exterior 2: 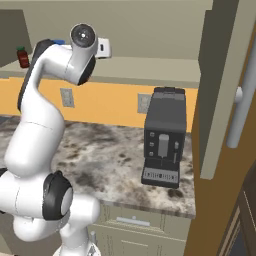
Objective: Collect the paprika, mayonnaise, and shaker from the cabinet and place them next to the stove.
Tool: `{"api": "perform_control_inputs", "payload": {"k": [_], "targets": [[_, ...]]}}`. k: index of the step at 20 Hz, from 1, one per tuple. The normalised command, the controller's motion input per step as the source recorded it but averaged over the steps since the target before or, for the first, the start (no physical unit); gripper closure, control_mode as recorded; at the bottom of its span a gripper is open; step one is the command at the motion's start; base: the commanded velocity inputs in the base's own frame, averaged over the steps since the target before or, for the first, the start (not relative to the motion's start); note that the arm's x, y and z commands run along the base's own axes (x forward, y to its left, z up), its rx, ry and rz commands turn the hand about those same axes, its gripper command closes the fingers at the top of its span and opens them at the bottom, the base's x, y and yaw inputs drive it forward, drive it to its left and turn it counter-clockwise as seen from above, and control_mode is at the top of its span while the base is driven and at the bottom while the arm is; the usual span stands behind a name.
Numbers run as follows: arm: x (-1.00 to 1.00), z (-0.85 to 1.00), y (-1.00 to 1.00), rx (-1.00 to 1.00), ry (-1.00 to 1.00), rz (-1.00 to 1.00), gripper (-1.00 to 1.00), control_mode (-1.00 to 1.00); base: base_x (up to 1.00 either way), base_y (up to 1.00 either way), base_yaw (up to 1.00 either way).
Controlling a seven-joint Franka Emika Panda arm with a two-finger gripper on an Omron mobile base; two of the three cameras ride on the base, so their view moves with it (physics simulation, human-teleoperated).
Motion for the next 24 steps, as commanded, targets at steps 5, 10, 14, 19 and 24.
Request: {"api": "perform_control_inputs", "payload": {"k": [5, 10, 14, 19, 24], "targets": [[0.25, 0.0, 0.26, -0.02, 0.01, 0.0, -1.0, -1.0, 0.0, 0.0, 0.0], [0.2, 0.0, 0.18, -0.01, 0.03, 0.0, -1.0, -1.0, 0.0, 0.0, 0.0], [0.19, -0.08, 0.04, 0.0, 0.02, 0.0, -1.0, -1.0, 0.0, 0.0, 0.0], [0.22, -0.07, 0.01, 0.0, 0.0, 0.0, -1.0, -1.0, 0.0, 0.0, 0.0], [0.2, -0.17, 0.19, -0.02, 0.04, 0.0, -1.0, -1.0, 0.0, 0.0, 0.0]]}}
